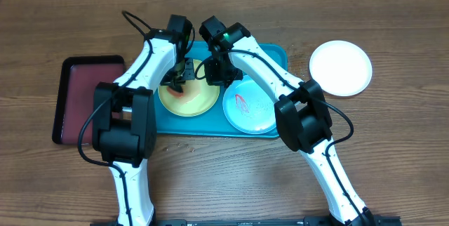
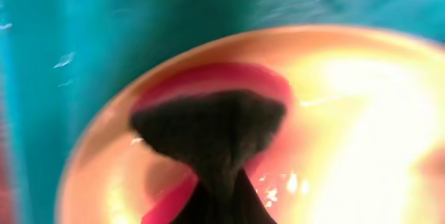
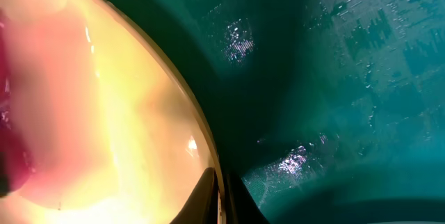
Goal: Clean dirty plates on tray and stack at the side
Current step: 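Hold the yellow plate with the right gripper and scrub it with the sponge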
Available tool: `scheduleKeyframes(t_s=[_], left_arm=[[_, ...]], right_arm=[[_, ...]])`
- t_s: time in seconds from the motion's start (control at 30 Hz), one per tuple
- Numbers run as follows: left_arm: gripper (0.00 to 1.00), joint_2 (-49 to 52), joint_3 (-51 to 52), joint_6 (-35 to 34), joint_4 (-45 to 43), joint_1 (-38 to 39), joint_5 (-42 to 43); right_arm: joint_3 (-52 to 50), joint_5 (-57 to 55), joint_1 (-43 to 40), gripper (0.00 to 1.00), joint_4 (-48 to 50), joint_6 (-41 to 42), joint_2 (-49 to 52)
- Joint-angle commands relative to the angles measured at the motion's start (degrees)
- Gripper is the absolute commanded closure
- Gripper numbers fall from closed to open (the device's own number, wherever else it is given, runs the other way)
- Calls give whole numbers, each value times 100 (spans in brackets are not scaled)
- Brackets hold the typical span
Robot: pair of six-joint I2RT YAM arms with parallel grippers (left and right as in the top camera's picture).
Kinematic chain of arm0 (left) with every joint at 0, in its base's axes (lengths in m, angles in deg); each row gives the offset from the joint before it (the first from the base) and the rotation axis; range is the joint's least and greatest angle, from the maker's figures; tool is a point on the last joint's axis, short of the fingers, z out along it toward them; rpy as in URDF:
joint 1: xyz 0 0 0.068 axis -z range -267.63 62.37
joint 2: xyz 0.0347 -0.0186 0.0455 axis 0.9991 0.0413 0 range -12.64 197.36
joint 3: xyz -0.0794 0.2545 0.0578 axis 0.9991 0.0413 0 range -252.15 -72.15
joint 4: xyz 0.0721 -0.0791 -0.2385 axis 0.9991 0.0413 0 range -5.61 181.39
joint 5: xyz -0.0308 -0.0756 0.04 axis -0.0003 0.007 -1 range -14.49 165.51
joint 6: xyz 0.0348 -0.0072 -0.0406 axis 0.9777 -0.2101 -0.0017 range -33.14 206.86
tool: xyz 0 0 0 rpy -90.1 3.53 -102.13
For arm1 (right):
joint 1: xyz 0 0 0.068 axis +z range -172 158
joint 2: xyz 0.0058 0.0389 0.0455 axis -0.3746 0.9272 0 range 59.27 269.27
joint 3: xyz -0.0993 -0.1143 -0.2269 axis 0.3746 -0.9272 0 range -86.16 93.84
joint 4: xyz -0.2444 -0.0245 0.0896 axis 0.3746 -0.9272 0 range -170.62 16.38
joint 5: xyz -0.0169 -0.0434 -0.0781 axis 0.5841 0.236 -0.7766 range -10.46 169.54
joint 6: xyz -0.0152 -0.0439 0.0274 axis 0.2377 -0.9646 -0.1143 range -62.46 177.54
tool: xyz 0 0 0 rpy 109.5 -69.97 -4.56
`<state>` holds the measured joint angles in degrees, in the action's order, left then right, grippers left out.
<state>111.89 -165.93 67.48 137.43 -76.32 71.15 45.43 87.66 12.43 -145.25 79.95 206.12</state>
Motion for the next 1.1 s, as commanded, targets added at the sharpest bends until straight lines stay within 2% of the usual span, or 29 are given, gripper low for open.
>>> scheduleKeyframes(t_s=[0.0,0.3,0.37,0.53,0.57,0.6,0.7,0.77,0.83,0.9,1.07], left_arm=[[96,83,37,-94,-90,66,1646],[96,83,48,651,986,92,1766],[96,83,48,802,1156,68,1534],[96,83,48,542,1191,55,-190],[96,83,48,286,1102,55,-1071],[96,83,48,168,1034,52,-1462],[96,83,48,50,715,33,-2277],[96,83,46,50,404,26,-2459],[96,83,46,50,79,28,-2271],[96,83,46,50,-205,28,-1681],[96,83,46,50,-669,28,684]], right_arm=[[-101,-542,-74,96,-68,33,240],[-101,-544,-76,96,-68,33,240],[-101,-544,-74,96,-70,33,243],[-101,-542,-76,96,-76,33,240],[-101,-544,-74,96,-85,33,240],[-101,-544,-74,96,-87,33,240],[-101,-544,-76,96,-90,33,240],[-101,-544,-74,96,-85,33,240],[-101,-544,-76,96,-79,33,240],[-101,-542,-74,96,-70,33,240],[-101,-544,-76,96,-68,33,240]])
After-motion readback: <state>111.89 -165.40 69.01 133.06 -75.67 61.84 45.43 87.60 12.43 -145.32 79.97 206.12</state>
